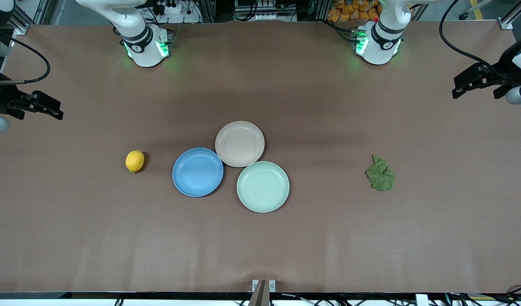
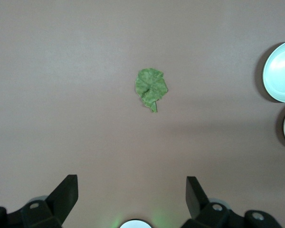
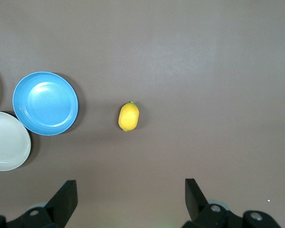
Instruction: Pick lemon and lettuce from blue and beige plates
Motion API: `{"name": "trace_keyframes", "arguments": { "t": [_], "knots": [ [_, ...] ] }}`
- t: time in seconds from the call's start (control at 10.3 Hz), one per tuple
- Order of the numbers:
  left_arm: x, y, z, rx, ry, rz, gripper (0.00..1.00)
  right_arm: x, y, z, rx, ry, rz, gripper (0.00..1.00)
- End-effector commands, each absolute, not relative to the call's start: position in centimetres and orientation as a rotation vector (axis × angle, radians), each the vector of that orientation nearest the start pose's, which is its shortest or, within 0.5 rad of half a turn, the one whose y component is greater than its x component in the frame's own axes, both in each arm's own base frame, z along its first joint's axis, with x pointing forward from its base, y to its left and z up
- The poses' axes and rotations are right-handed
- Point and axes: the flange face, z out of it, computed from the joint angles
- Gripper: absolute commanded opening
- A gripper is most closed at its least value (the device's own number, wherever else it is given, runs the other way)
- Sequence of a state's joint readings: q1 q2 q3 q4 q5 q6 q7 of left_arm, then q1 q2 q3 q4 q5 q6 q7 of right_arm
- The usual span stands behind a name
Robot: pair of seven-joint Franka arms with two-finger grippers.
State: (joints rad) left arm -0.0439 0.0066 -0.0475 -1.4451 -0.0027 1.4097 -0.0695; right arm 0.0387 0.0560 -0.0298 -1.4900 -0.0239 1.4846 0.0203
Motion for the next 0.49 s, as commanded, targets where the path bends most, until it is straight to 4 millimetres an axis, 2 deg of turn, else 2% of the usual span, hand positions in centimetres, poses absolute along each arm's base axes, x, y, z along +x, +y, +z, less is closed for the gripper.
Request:
{"name": "trace_keyframes", "arguments": {
  "t": [0.0,0.39],
  "knots": [
    [53.62,-5.00,66.80,-3.156,0.067,0.053,1.00,56.30,-0.17,62.42,-3.145,0.020,0.089,1.00],
    [53.66,-4.96,66.11,-3.158,0.065,0.075,1.00,56.30,-0.41,62.42,-3.143,0.022,0.089,1.00]
  ]
}}
